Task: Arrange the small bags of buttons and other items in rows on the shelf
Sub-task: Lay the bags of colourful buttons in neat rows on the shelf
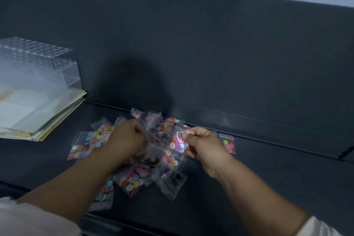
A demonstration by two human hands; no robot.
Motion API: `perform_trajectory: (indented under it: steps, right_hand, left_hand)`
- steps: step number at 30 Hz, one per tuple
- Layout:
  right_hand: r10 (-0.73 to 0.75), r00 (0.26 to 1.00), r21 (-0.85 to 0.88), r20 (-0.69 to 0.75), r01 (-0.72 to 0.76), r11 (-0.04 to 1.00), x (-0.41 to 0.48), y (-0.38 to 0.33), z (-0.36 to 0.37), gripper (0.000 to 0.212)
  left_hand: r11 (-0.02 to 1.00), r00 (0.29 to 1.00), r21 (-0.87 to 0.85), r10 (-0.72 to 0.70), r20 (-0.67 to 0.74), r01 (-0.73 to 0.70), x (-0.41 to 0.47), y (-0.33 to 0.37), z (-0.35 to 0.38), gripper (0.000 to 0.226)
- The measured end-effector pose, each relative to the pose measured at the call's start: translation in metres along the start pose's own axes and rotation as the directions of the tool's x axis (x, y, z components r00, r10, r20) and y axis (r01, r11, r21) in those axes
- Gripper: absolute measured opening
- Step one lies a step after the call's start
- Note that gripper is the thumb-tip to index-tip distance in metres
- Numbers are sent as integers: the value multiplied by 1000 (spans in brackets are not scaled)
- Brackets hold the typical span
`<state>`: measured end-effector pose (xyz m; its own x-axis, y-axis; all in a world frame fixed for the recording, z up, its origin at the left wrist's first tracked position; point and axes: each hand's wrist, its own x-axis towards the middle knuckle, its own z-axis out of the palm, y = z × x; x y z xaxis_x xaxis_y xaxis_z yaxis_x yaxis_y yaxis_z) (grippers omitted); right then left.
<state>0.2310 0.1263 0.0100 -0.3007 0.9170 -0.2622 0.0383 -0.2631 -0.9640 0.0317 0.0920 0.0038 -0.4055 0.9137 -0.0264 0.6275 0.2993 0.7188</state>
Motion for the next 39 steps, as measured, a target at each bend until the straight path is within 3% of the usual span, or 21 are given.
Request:
perform_trajectory:
  steps: [5,10,16,23,25,28,30,32,36,39]
  right_hand:
    - [10,999,-2,-40,-10,1000,-5,-4,-35,12]
    - [-19,985,-49,-171,10,999,-9,-4,-93,11]
    - [3,950,-124,-311,-44,991,0,10,-158,11]
    - [-33,943,-250,-331,-54,967,25,29,-181,15]
    - [-127,936,-429,-329,-28,903,28,30,-185,17]
    - [-338,917,-778,-213,50,626,20,32,-194,46]
    - [-433,900,-878,-55,163,450,14,35,-198,43]
    - [-435,897,-912,75,238,334,13,41,-199,34]
    - [-429,880,-916,203,325,234,18,50,-202,29]
    - [-440,872,-911,217,342,230,20,53,-206,29]
  left_hand:
    - [971,989,-223,57,-137,-87,7,38,-10,16]
    - [860,998,-507,62,10,-48,-5,83,16,22]
    - [839,985,-541,44,168,55,-21,108,66,19]
    - [872,985,-485,22,173,66,-26,118,94,15]
    - [878,987,-474,14,163,66,-25,117,101,16]
    - [875,988,-479,0,155,75,-25,117,111,20]
    - [875,988,-477,-6,153,79,-25,119,117,20]
    - [873,988,-481,-6,154,81,-25,122,122,19]
    - [881,988,-467,-6,154,78,-26,130,130,19]
    - [887,986,-453,-8,166,83,-27,135,136,16]
